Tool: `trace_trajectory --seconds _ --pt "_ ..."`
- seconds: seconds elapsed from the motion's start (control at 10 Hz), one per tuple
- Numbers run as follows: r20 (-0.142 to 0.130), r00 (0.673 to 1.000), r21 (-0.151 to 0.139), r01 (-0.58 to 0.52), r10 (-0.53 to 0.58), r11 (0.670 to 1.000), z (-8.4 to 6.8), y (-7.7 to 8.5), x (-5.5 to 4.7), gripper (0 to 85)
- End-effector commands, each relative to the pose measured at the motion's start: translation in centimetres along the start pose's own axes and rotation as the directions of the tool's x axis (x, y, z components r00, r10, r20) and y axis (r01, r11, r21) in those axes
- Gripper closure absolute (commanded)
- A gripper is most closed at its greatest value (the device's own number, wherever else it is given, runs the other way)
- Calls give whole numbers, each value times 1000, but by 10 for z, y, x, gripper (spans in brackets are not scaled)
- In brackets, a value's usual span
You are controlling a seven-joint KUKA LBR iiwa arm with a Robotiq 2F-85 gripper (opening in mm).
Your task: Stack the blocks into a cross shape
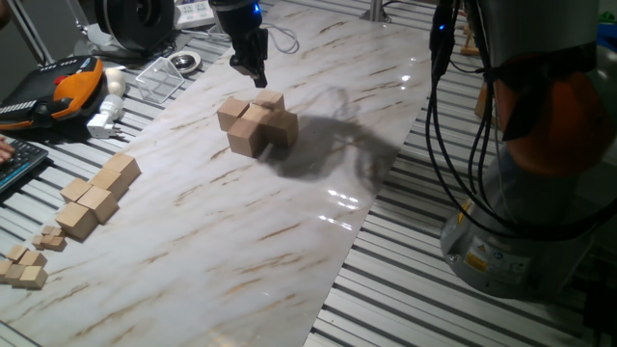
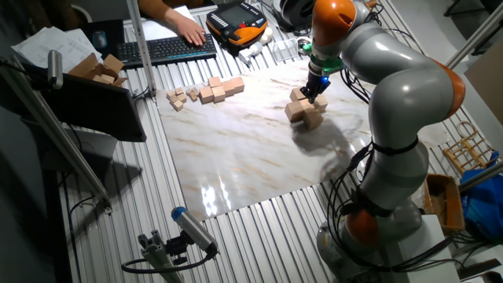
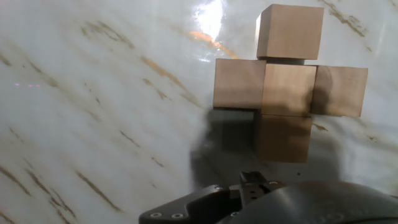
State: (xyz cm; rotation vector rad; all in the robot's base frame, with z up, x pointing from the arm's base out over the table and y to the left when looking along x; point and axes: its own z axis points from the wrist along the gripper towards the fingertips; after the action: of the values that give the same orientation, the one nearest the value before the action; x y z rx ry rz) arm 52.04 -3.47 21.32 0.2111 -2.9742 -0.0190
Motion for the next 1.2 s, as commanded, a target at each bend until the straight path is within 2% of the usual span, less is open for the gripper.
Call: trace_trajectory --seconds 0.0,0.6,0.7,0.8,0.9,1.1 --pt "-5 1000 0 0 0 1000 0 0 0 850" --pt "-47 999 8 16 -15 1000 1 6 1 850" --pt "-47 999 8 24 -23 1000 1 6 2 850" --pt "-50 998 -8 31 -31 999 1 6 3 850" --pt "-48 998 -11 36 -36 999 1 7 4 850" --pt "-34 999 -6 41 -42 999 1 7 6 850"
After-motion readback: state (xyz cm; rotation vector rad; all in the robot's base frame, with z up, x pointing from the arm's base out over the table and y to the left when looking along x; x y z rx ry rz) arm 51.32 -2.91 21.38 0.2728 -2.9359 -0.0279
